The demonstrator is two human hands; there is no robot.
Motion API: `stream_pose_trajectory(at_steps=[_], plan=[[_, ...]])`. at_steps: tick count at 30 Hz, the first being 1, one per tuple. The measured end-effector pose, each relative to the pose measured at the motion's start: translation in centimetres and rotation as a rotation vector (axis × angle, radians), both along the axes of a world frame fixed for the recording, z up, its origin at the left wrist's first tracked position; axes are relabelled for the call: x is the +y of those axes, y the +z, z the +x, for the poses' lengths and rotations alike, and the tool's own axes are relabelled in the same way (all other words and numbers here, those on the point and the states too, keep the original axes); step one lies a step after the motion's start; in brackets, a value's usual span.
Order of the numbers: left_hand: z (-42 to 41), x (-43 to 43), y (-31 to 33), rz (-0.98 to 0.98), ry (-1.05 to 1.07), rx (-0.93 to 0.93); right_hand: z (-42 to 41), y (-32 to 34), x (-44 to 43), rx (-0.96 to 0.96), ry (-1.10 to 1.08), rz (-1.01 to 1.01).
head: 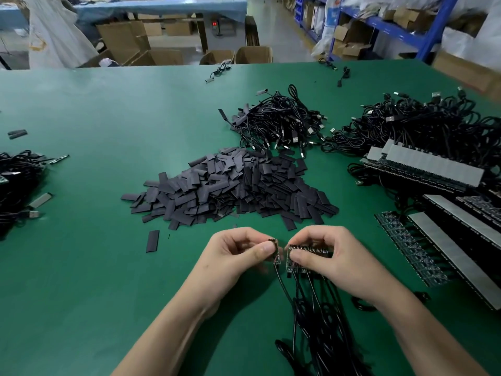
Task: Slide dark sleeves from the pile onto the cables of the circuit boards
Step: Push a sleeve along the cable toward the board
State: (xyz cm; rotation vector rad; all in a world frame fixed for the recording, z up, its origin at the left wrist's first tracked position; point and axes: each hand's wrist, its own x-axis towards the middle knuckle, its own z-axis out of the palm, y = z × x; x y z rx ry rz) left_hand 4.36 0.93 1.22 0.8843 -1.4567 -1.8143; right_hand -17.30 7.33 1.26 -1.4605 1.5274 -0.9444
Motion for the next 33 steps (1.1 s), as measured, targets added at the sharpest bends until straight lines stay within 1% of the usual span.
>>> stream_pose_trajectory(at_steps=[1, 2, 3, 5, 9, 10, 11, 12, 13, 15, 16, 17, 18, 19, 20, 22, 24, 26, 28, 29, 32, 33], plan=[[0.3, -0.2, 0.1, -0.039, 0.014, 0.003, 0.1, 0.1, 0.1, 0.127, -0.032, -0.059], [0.5, -0.3, 0.3, -0.079, 0.026, 0.015, 0.4, 0.2, 0.3, 0.210, -0.039, -0.138], [0.7, -0.4, 0.5, -0.116, 0.037, 0.034, 0.8, 0.4, 0.4, 0.237, -0.021, -0.213], [0.6, -0.5, 0.7, -0.184, 0.066, 0.054, 2.0, 0.7, 0.6, 0.180, 0.033, -0.277], [0.5, -0.7, 1.2, -0.271, 0.055, 0.018, 3.9, 0.9, 0.9, -0.001, 0.070, -0.183], [0.7, -1.1, 1.4, -0.301, 0.059, -0.015, 4.0, 1.1, 1.0, -0.065, 0.096, -0.164], [0.8, -1.7, 1.7, -0.330, 0.085, -0.056, 3.9, 1.4, 1.0, -0.170, 0.126, -0.141], [1.0, -2.5, 1.9, -0.362, 0.142, -0.108, 3.6, 1.8, 1.1, -0.313, 0.152, -0.115], [1.2, -3.5, 2.1, -0.425, 0.228, -0.199, 3.2, 2.3, 1.3, -0.481, 0.179, -0.083], [1.5, -5.9, 2.2, -0.638, 0.403, -0.493, 2.1, 3.2, 1.6, -0.824, 0.261, -0.021], [1.5, -7.0, 2.1, -0.729, 0.450, -0.632, 1.4, 3.8, 1.7, -0.951, 0.314, -0.013], [1.5, -8.0, 1.9, -0.786, 0.470, -0.739, 0.7, 4.3, 1.8, -1.036, 0.366, -0.024], [1.4, -8.9, 1.7, -0.817, 0.473, -0.820, 0.0, 4.9, 1.9, -1.075, 0.404, -0.046], [1.3, -9.6, 1.4, -0.839, 0.469, -0.882, -0.6, 5.5, 2.0, -1.068, 0.417, -0.067], [1.2, -10.1, 1.2, -0.861, 0.463, -0.937, -1.1, 6.1, 2.1, -1.022, 0.402, -0.082], [1.0, -10.9, 0.7, -0.908, 0.442, -1.022, -1.8, 7.2, 2.5, -0.859, 0.335, -0.096], [0.9, -11.3, 0.5, -0.926, 0.429, -1.059, -2.0, 8.1, 2.6, -0.646, 0.256, -0.068], [1.0, -11.6, 0.3, -0.921, 0.443, -1.034, -1.5, 8.3, 2.4, -0.425, 0.203, 0.005], [1.0, -11.7, 0.2, -0.898, 0.463, -0.985, -0.6, 8.0, 2.1, -0.280, 0.184, 0.069], [1.0, -11.7, 0.1, -0.881, 0.467, -0.965, 0.0, 7.6, 2.0, -0.204, 0.168, 0.076], [0.9, -11.7, 0.0, -0.800, 0.472, -0.885, 1.5, 5.8, 1.4, 0.118, 0.062, 0.019], [1.0, -11.6, 0.0, -0.768, 0.480, -0.845, 1.8, 5.2, 1.3, 0.184, 0.030, 0.006]])
